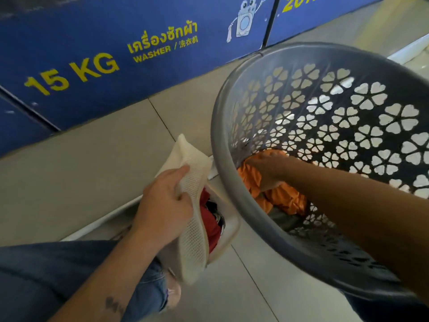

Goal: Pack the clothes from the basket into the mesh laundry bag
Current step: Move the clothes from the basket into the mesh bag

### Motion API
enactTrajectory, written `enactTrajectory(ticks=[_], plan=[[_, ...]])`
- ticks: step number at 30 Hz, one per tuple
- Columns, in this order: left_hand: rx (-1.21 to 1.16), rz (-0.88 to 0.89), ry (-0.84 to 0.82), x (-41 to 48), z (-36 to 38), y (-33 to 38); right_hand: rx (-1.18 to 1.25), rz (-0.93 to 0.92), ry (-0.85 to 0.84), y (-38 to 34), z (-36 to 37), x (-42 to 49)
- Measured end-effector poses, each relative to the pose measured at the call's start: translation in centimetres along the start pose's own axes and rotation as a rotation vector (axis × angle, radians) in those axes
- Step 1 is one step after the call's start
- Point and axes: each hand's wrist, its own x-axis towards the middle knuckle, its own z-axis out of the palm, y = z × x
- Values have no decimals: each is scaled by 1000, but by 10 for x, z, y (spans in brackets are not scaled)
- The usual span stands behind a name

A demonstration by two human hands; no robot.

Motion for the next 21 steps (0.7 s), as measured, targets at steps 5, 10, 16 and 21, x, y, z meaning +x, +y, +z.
enactTrajectory(ticks=[5,10,16,21], plan=[[32,-45,25,8,11,-2,91,108,-66,1,25,40],[41,-62,16,8,10,-3,96,149,-47,-3,62,46],[39,-16,-13,6,7,-8,19,103,100,3,80,66],[62,14,-20,7,7,-16,124,74,102,27,70,65]])
